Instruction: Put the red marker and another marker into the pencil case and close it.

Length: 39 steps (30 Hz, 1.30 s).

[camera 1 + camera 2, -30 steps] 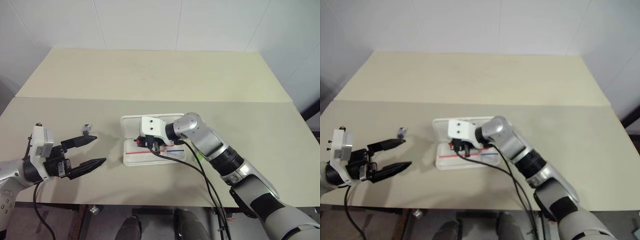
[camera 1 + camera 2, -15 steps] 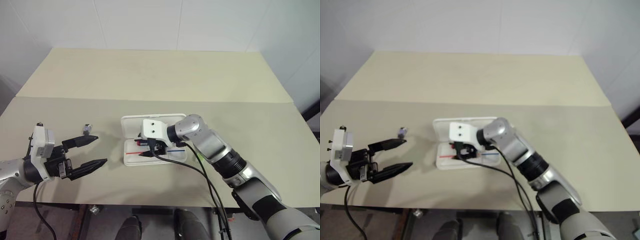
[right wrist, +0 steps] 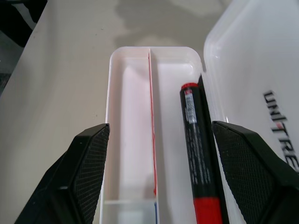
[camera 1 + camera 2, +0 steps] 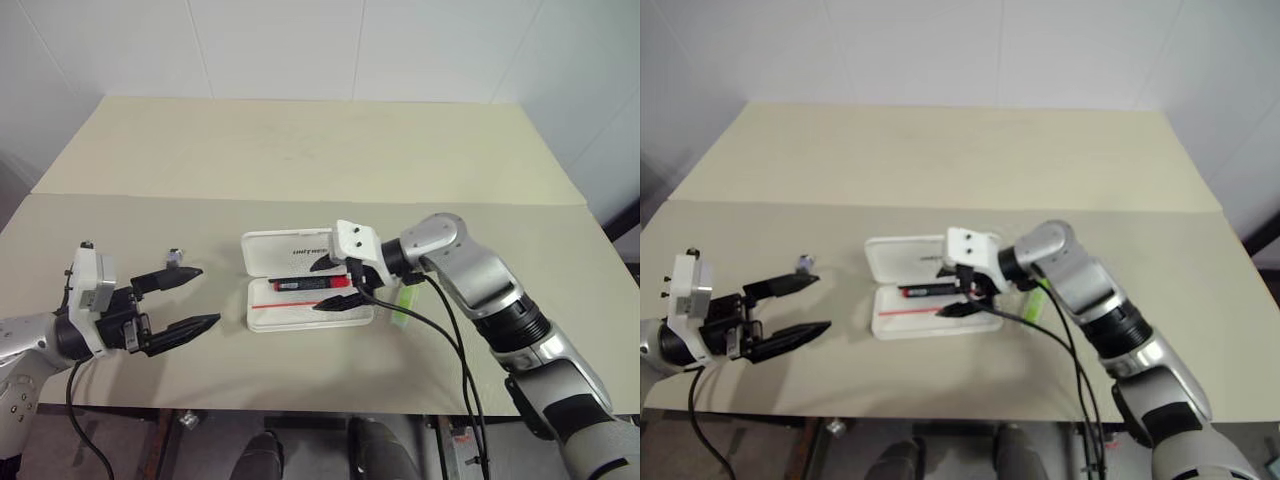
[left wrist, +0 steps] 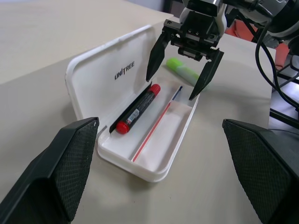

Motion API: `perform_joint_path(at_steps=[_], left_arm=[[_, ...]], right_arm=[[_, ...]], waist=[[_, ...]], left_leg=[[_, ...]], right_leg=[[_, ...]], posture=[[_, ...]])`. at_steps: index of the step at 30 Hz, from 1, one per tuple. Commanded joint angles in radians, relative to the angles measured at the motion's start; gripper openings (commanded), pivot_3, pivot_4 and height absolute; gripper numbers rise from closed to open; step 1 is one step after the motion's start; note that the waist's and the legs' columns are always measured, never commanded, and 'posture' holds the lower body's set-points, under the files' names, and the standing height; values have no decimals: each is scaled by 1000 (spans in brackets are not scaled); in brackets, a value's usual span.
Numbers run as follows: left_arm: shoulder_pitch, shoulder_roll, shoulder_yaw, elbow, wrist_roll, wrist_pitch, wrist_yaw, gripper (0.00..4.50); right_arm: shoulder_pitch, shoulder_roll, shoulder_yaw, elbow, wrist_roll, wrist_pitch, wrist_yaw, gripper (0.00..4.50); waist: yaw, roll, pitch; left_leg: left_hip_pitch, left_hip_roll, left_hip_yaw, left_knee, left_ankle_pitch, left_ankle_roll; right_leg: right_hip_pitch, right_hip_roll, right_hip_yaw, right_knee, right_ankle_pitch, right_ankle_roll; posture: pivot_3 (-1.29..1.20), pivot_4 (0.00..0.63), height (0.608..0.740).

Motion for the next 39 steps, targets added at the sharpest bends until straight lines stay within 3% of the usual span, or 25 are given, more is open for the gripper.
perform_joint_path(at_steps=[1,12,20,29,39], left_arm=[[-9,-7,2,-1,-1,-17,-1,4500],[-49,-24,-38,31,13,-35,-6,4500],[-108,-23,-90,80,24,-52,-46,4500],[-192,-59,-127,170,62,-167,-118,4500],[-222,-51,-177,235,112,-221,-208,4500]], right_arm=[[13,-50,-54,-23,21,-1,11,4451],[121,-222,-178,-144,104,143,-9,4451],[183,-305,-184,-186,76,244,-98,4451],[237,-305,-225,-281,93,440,-256,4451],[202,-209,-314,-339,127,791,-491,4451]], waist=[[1,0,0],[4,0,0],[8,0,0],[24,0,0],[26,0,0]], left_leg=[[0,0,0,0,0,0],[0,0,0,0,0,0],[0,0,1,1,0,0],[-1,0,1,2,0,1],[-1,0,1,1,0,1]], right_leg=[[0,0,0,0,0,0],[0,0,0,-1,0,0],[1,0,0,-1,-1,-2],[1,0,0,-2,-2,-4],[0,0,1,-2,-1,-3]], posture=[[0,150,740],[0,150,740],[0,150,740],[0,150,740],[0,150,740]])
